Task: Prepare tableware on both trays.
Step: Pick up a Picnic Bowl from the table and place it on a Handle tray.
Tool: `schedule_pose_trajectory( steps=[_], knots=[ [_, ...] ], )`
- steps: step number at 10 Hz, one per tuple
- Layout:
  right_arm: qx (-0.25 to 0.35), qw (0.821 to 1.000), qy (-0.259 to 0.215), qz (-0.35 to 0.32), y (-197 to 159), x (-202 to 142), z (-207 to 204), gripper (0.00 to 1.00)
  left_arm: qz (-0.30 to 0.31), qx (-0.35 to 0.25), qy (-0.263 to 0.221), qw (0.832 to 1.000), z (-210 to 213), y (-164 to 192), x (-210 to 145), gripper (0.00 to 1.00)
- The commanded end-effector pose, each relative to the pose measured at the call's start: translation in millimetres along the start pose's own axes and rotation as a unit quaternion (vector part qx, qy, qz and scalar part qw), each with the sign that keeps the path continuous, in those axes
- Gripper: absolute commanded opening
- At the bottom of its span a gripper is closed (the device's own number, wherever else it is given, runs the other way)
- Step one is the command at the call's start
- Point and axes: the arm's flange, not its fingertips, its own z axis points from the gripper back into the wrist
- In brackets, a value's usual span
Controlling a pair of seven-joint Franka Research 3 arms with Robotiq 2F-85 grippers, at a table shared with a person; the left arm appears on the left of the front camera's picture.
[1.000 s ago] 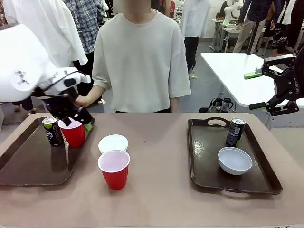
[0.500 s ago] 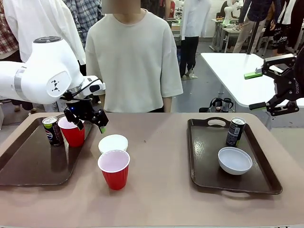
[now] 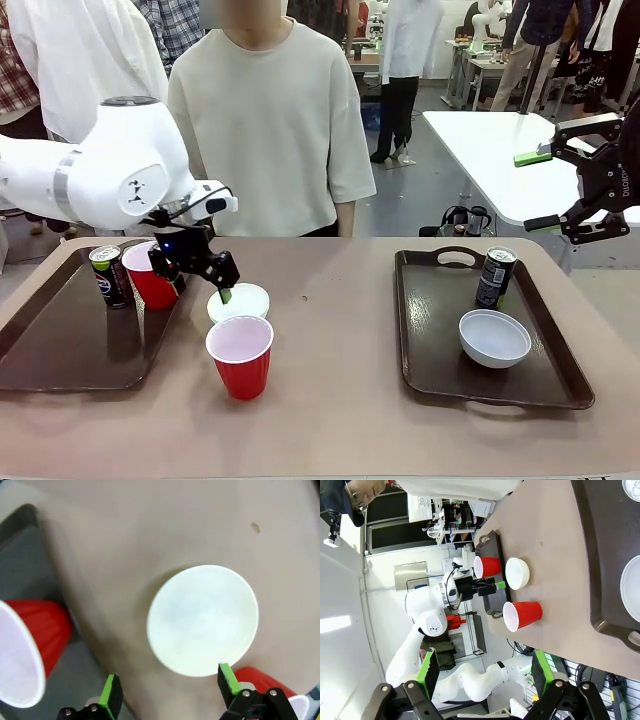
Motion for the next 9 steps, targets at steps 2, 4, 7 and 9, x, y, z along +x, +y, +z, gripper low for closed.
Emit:
schedule_pose_trajectory(
  steps=[2,4,7,9],
  knots=[
    [0.007,1.000,0.003,0.009,-1,1,0,0.96,0.048,0.030,0.003,0.998,-14,-15,23,1.00],
    [0.007,1.000,0.003,0.009,-1,1,0,0.96,0.072,0.054,-0.009,0.996,-34,-8,31,1.00],
    [0.007,1.000,0.003,0.009,-1,1,0,0.96,0.064,0.046,-0.005,0.997,-50,-9,35,0.89],
    [0.007,1.000,0.003,0.009,-1,1,0,0.96,0.067,0.040,-0.004,0.997,-49,-8,35,0.33]
  ],
)
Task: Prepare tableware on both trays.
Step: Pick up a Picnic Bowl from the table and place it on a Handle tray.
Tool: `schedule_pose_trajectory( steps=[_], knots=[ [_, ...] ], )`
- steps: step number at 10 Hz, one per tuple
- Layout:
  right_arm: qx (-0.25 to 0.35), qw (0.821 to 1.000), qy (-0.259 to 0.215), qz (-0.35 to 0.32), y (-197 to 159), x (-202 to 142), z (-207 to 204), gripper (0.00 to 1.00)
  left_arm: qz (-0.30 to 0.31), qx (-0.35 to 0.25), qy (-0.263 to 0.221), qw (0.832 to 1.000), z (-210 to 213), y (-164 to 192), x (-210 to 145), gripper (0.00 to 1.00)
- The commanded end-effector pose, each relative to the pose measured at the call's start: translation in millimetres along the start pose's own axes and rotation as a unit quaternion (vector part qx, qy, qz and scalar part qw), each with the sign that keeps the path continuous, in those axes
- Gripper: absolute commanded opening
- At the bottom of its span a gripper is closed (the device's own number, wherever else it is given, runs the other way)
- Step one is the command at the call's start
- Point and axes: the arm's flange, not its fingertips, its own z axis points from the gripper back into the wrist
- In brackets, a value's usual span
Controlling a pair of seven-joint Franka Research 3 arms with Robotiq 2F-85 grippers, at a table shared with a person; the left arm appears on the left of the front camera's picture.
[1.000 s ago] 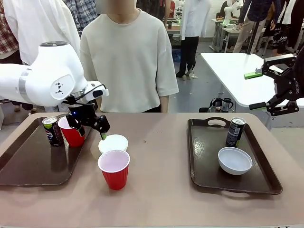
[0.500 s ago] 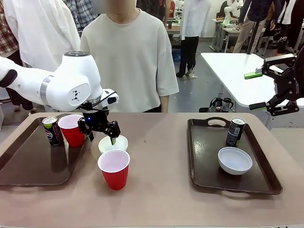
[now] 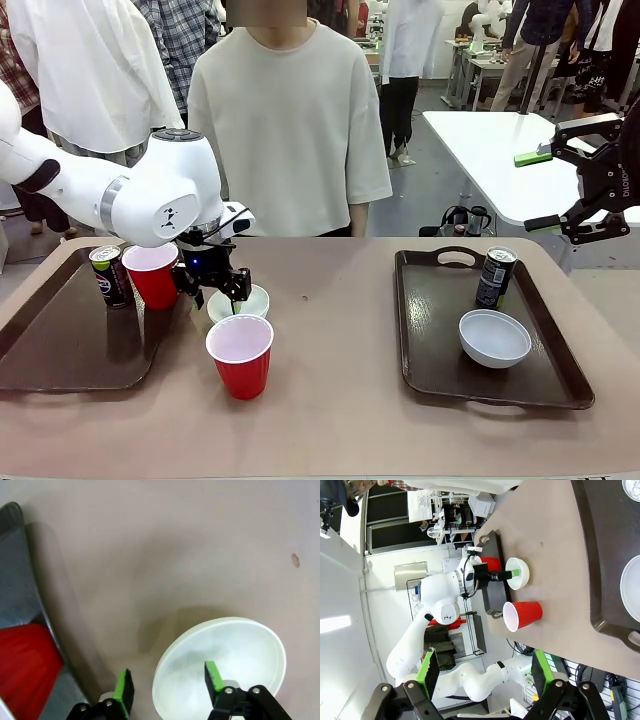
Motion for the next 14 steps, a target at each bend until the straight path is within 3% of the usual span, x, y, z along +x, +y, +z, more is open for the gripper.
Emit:
schedule_pose_trajectory(
  steps=[1,3,4,5,9,14],
  knots=[
    [0.007,1.000,0.003,0.009,-1,1,0,0.96,0.020,0.004,-0.013,1.000,7,-4,3,0.00],
    [0.007,1.000,0.003,0.009,-1,1,0,0.96,0.019,0.009,-0.015,1.000,10,-3,1,0.00],
    [0.007,1.000,0.003,0.009,-1,1,0,0.96,0.016,0.009,-0.015,1.000,10,-3,2,0.08],
    [0.007,1.000,0.003,0.009,-1,1,0,0.96,0.015,0.009,-0.015,1.000,10,-3,1,0.00],
    [0.007,1.000,0.003,0.009,-1,1,0,0.96,0.009,0.003,-0.021,1.000,29,3,-7,0.00],
    [0.007,1.000,0.003,0.009,-1,1,0,0.96,0.033,0.032,-0.104,0.994,161,36,-42,0.00]
  ],
)
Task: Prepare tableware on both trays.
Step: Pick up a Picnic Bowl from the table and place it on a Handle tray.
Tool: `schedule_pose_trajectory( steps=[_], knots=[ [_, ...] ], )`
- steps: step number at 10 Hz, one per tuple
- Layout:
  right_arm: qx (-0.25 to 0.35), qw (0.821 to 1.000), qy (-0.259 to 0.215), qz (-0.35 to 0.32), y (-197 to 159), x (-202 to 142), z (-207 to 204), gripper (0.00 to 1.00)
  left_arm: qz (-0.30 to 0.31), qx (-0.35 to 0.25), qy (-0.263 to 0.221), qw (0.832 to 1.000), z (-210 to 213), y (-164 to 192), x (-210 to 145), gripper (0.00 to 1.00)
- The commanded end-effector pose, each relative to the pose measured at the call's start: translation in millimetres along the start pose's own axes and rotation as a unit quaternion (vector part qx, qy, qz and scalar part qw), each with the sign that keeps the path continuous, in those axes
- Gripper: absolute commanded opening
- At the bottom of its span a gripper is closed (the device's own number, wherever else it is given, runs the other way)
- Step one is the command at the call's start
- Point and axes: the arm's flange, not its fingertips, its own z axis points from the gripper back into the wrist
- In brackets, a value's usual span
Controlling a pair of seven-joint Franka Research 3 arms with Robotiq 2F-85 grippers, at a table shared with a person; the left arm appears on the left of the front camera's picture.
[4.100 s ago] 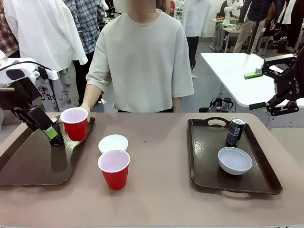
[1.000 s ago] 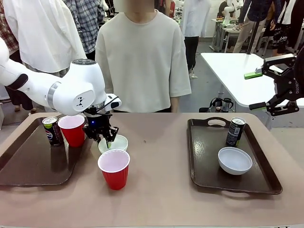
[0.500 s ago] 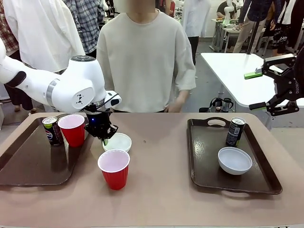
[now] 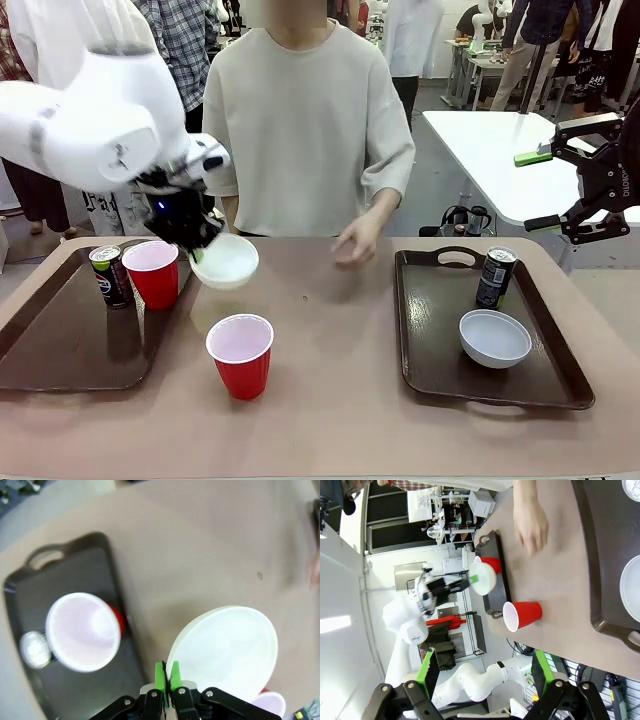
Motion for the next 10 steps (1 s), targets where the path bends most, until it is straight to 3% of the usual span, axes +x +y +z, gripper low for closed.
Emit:
schedule_pose_trajectory(
  steps=[1,2,3,5,6,7,10],
  knots=[
    [0.007,1.000,0.003,0.009,-1,1,0,0.96,0.004,0.034,-0.020,0.999,18,16,-9,0.00],
    [0.007,1.000,0.003,0.009,-1,1,0,0.96,0.000,0.000,0.000,1.000,0,0,0,0.00],
    [0.007,1.000,0.003,0.009,-1,1,0,0.96,0.005,0.011,-0.014,1.000,25,11,-3,0.04],
    [0.007,1.000,0.003,0.009,-1,1,0,0.96,-0.045,-0.047,0.017,0.998,64,82,-39,0.04],
    [0.007,1.000,0.003,0.009,-1,1,0,0.96,-0.050,-0.038,0.002,0.998,94,110,-69,0.04],
    [0.007,1.000,0.003,0.009,-1,1,0,0.96,-0.045,-0.019,-0.003,0.999,96,117,-86,0.04],
    [0.007,1.000,0.003,0.009,-1,1,0,0.96,-0.032,-0.004,0.003,0.999,89,120,-88,0.04]
  ],
)
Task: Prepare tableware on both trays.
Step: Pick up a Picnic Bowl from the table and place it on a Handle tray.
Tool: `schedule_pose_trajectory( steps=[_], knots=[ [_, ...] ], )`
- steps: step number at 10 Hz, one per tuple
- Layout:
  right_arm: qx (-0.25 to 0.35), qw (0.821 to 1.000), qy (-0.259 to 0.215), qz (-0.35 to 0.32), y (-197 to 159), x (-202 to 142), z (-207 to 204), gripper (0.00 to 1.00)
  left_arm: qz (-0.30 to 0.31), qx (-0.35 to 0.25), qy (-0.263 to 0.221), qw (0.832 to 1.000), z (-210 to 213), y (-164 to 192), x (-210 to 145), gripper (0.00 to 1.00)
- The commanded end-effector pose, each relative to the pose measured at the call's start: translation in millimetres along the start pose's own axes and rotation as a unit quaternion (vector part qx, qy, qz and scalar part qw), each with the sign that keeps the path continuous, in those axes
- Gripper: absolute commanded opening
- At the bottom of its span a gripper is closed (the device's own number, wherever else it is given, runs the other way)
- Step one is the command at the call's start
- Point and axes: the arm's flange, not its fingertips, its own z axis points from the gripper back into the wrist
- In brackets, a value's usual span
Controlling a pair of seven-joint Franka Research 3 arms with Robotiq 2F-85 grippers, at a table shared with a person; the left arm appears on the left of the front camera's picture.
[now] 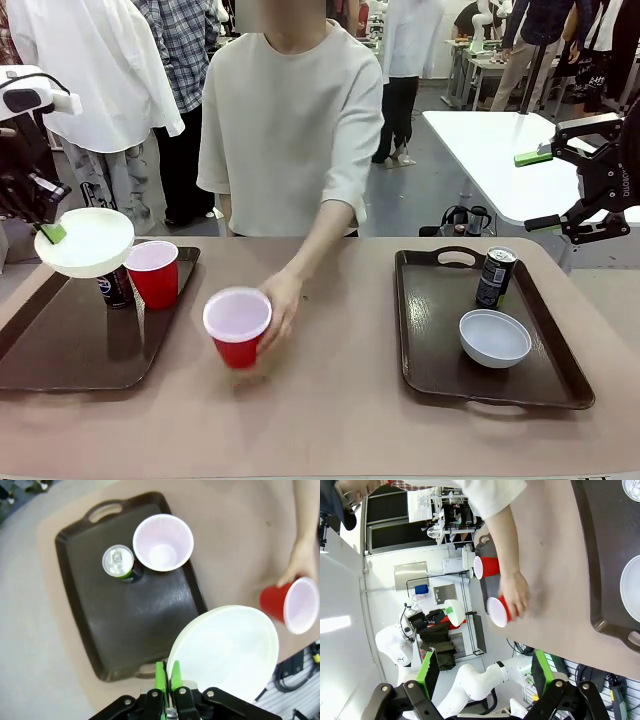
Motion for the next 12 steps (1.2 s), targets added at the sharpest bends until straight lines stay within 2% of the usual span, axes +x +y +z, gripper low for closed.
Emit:
schedule_pose_trajectory(
  steps=[1,2,3,10,12],
  knots=[
    [0.007,1.000,0.003,0.009,-1,1,0,0.96,0.010,0.022,-0.005,1.000,-18,-8,13,0.04],
    [0.007,1.000,0.003,0.009,-1,1,0,0.96,0.036,0.018,-0.021,0.999,-21,-8,17,0.04],
    [0.007,1.000,0.003,0.009,-1,1,0,0.96,0.001,0.003,0.001,1.000,-5,-3,3,0.04],
    [0.007,1.000,0.003,0.009,-1,1,0,0.96,0.008,0.005,-0.001,1.000,-8,-5,5,0.04],
    [0.007,1.000,0.003,0.009,-1,1,0,0.96,-0.014,0.003,0.041,0.999,-48,-21,3,0.04]
  ],
)
